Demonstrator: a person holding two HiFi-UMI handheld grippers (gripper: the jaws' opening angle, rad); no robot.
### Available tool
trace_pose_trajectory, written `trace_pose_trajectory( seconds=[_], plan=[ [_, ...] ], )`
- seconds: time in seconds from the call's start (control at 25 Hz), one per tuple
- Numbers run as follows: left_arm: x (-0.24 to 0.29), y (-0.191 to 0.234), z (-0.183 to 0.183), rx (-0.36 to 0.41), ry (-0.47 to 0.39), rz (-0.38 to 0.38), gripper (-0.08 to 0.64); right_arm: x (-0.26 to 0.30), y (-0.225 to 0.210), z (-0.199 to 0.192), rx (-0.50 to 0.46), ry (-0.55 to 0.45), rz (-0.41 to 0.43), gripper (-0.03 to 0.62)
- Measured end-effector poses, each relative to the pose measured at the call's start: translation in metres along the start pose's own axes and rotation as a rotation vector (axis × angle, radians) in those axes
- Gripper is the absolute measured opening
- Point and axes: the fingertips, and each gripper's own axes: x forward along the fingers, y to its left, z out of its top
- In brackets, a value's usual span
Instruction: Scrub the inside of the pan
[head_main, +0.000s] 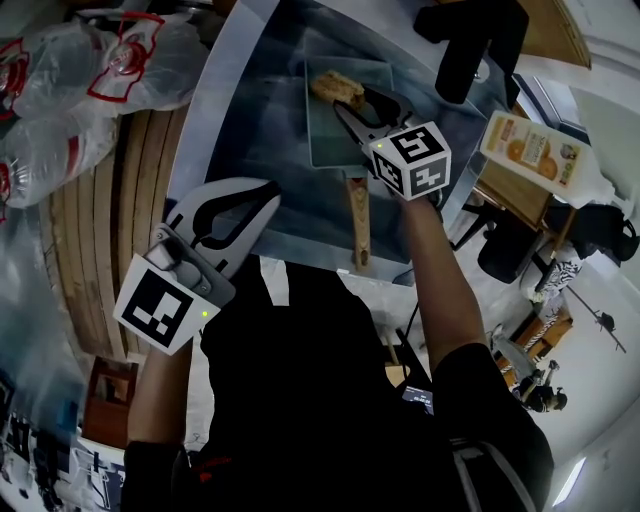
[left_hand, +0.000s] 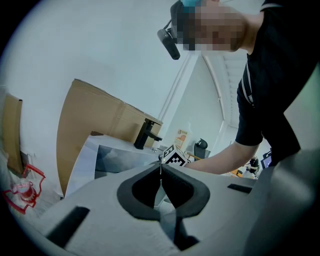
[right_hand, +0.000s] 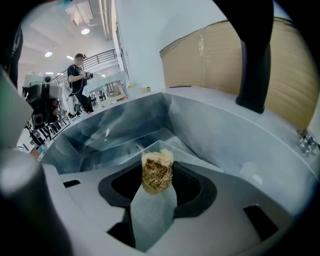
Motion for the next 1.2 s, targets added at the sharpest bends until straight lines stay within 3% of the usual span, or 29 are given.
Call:
trace_pose_trajectory(
  seconds=[1.2],
  plan=[
    [0.035,-0.027,0.009,0.02,0.031,-0.05,0.025,-0.047,-0.061,-0.038,0.043,0.103,-0.14,0.186]
  ],
)
